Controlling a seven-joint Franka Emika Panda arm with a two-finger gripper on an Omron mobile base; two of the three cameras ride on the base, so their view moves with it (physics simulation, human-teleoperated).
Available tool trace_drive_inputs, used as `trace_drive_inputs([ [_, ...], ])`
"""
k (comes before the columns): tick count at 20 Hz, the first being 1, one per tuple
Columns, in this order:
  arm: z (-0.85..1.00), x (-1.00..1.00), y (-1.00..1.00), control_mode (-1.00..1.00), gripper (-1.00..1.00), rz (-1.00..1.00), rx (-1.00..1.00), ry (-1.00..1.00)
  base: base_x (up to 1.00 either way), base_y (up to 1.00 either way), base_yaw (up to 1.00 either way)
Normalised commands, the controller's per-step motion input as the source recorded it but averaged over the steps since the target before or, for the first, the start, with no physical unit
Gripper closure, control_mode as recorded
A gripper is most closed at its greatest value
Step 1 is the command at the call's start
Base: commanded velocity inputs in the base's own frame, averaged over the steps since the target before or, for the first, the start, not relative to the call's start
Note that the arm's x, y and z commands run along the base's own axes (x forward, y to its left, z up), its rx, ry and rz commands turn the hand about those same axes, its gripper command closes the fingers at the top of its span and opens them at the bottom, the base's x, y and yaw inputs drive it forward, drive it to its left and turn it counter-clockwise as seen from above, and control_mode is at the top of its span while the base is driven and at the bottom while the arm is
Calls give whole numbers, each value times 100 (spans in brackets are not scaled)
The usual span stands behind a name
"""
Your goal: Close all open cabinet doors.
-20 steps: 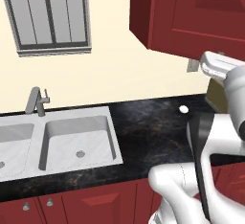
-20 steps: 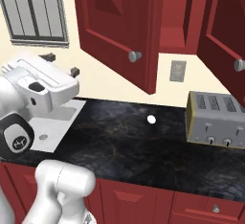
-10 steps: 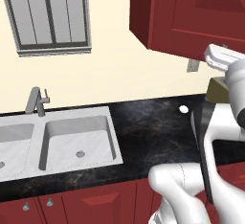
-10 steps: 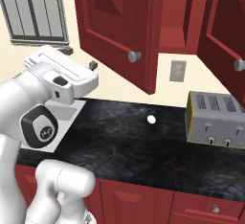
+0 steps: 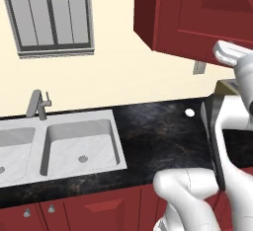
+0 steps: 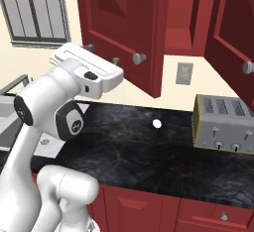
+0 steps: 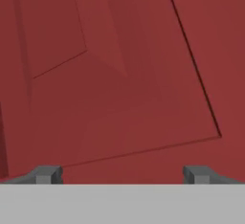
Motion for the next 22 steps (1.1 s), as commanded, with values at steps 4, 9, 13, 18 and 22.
trace_drive_inputs([
  [4, 0, 29, -16, -100, -100, 5, 0, 1, 0, 0, 0],
  [9, 0, 42, -14, -100, -100, 1, 0, 0, 0, 0, 0],
  [13, 0, 53, -5, -100, -100, 0, 0, 0, 0, 0, 0],
  [18, -14, 41, -3, -100, -100, 0, 0, 0, 0, 0, 0],
  [22, -29, 30, -20, -100, -100, 2, 0, 0, 0, 0, 0],
])
